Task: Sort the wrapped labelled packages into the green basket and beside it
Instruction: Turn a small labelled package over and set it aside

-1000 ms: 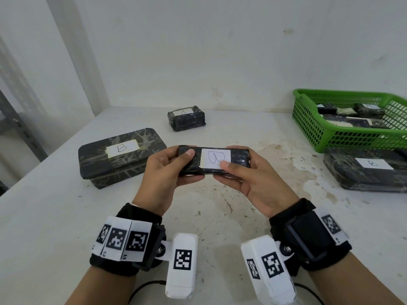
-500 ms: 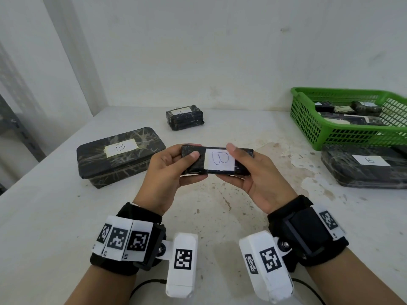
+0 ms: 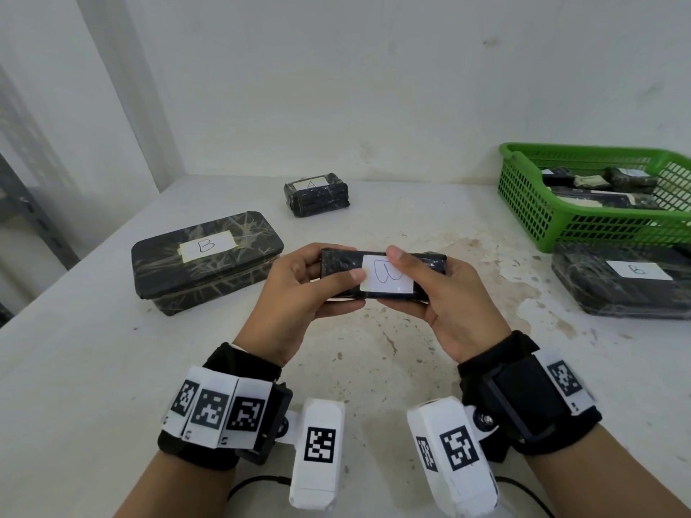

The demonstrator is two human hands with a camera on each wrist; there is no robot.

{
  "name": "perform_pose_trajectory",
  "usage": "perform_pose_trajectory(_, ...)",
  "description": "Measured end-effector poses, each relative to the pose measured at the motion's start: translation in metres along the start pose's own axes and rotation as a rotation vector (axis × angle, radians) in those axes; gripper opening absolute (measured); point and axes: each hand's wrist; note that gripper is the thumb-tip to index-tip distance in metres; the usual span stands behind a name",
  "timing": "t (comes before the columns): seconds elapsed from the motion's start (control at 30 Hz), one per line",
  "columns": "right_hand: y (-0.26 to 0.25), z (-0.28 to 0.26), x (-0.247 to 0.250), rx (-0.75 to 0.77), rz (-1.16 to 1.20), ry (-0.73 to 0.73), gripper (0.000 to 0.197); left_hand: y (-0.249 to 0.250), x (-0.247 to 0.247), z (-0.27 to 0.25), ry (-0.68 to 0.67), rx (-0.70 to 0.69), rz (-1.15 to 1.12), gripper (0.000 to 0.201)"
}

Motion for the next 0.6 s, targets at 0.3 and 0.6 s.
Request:
perform_pose_trajectory(0.3, -0.0062, 0.0002, 0.0003, -0.125, -0.151, -0.057, 0.066, -0.0022, 0.0034, 0.0022, 0.063, -0.056, 0.009, 0.030)
perform_pose_trajectory(0.6, -0.0025, 0.0033, 0.0010, 0.048, 0.035, -0.122, 0.022, 0.0005, 0.0034, 0.0029, 0.041, 0.040, -0.162, 0.046)
Point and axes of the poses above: each hand's wrist, its own z-axis towards the middle knuckle, its own x-axis out of the back of the hand, y = z × x, and after that the axes turned 14 degrees about z, right-handed
